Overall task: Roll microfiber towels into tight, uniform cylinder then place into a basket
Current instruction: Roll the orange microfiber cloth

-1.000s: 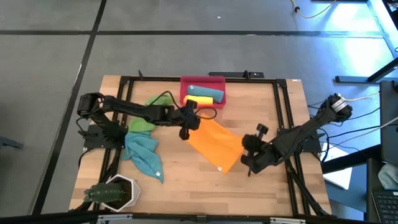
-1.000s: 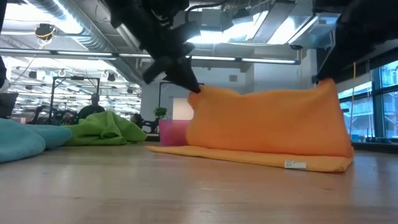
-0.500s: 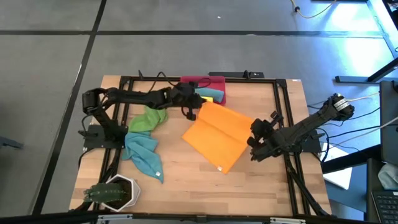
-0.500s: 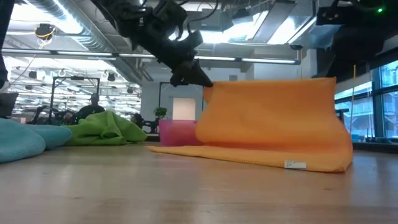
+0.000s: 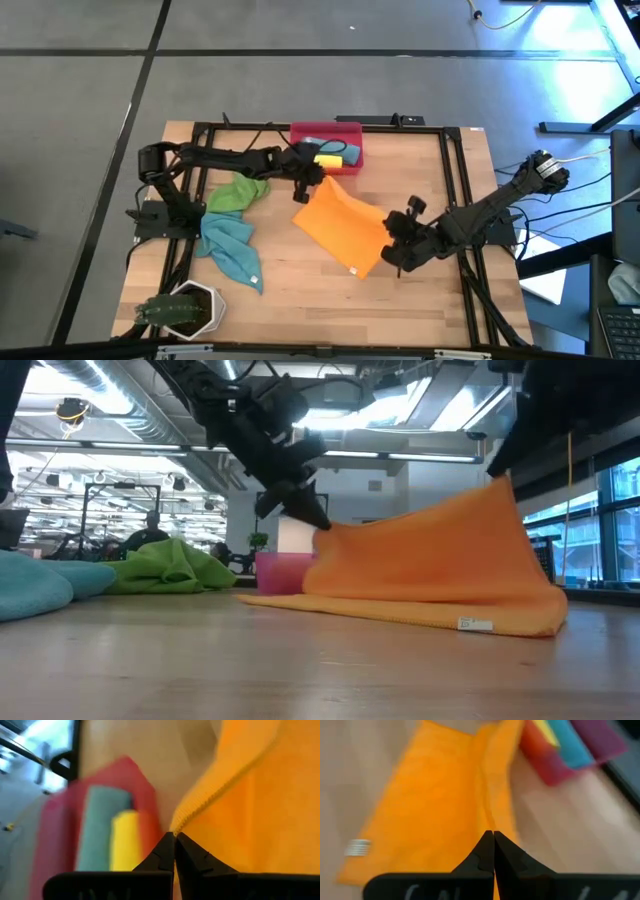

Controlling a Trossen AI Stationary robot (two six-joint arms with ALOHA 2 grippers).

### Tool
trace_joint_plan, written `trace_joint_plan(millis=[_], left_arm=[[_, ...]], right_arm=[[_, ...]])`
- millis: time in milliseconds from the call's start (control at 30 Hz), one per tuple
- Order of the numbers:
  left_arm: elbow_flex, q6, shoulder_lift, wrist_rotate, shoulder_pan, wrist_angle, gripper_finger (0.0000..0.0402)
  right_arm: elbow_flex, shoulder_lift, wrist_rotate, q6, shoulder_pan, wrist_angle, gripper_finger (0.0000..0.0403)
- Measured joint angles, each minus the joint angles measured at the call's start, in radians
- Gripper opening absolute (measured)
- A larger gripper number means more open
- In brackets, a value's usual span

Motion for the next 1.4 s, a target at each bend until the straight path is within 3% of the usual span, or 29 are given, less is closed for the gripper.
trace_joint_plan(millis=[233, 833, 1233, 1400], left_arm=[[0.0, -0.001, 0.0, 0.003, -0.053, -0.102, 0.0], [0.0, -0.083, 0.0, 0.003, -0.22, -0.313, 0.0], [0.0, -0.129, 0.0, 0.003, -0.267, -0.39, 0.0], [0.0, -0.137, 0.002, 0.003, -0.266, -0.41, 0.0002]], right_arm=[[0.0, 0.03, -0.086, -0.051, 0.033, 0.137, 0.0], [-0.001, 0.332, -0.37, -0.12, 0.036, 0.383, 0.0], [-0.001, 0.357, -0.424, -0.163, 0.036, 0.482, 0.0], [-0.001, 0.357, -0.424, -0.173, 0.033, 0.511, 0.0019]])
